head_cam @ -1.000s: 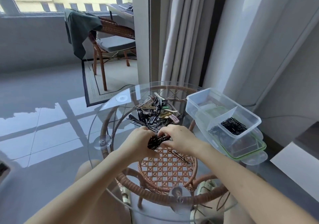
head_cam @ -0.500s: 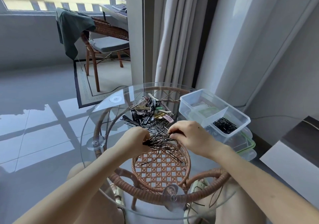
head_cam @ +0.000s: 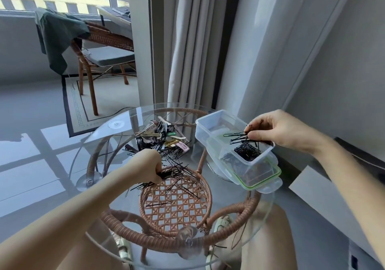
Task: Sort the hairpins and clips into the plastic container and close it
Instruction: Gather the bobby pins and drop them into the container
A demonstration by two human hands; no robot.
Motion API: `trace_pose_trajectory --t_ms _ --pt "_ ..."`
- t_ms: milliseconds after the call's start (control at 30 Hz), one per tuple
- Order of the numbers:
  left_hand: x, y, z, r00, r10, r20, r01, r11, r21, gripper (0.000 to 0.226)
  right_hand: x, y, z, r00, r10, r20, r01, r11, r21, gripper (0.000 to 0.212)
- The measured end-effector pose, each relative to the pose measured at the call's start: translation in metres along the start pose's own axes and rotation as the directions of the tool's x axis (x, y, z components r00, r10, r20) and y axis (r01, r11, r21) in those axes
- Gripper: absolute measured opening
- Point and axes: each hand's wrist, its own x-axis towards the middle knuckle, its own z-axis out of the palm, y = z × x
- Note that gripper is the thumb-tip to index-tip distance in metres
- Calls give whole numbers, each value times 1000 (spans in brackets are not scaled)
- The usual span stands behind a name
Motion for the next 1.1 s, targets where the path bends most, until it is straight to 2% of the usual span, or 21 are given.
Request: trace_pose_trajectory --t_ms 167,333,400,467,667,767,967,1100 --pt "3 -2 -4 1000 13 23 -13 1000 -4 24 21 20 -21 986 154 67 -135 963 -233 5" --pt "2 -5 -5 1000 1 4 -1 1000 6 21 49 37 -6 951 239 198 -115 864 -490 8" --pt "0 -6 -8 1000 1 -3 -1 1000 25 24 56 39 4 945 254 205 -115 847 -519 8" --pt "-2 -5 -12 1000 -4 -17 5 999 40 24 60 42 12 956 238 171 -124 858 -499 5" --pt "-5 -1 -28 998 -54 -20 53 998 -17 35 60 49 19 972 230 54 -181 870 -459 21" --pt "-5 8 -38 997 -63 -46 60 995 -76 18 51 50 10 983 180 -25 -173 883 -437 20" --pt "0 48 -57 994 -26 -104 7 983 -182 10 30 52 -9 978 48 -201 -135 884 -447 14" --pt "15 93 -70 990 34 -134 -63 974 -218 17 15 52 -17 955 -16 -298 -113 904 -413 12"
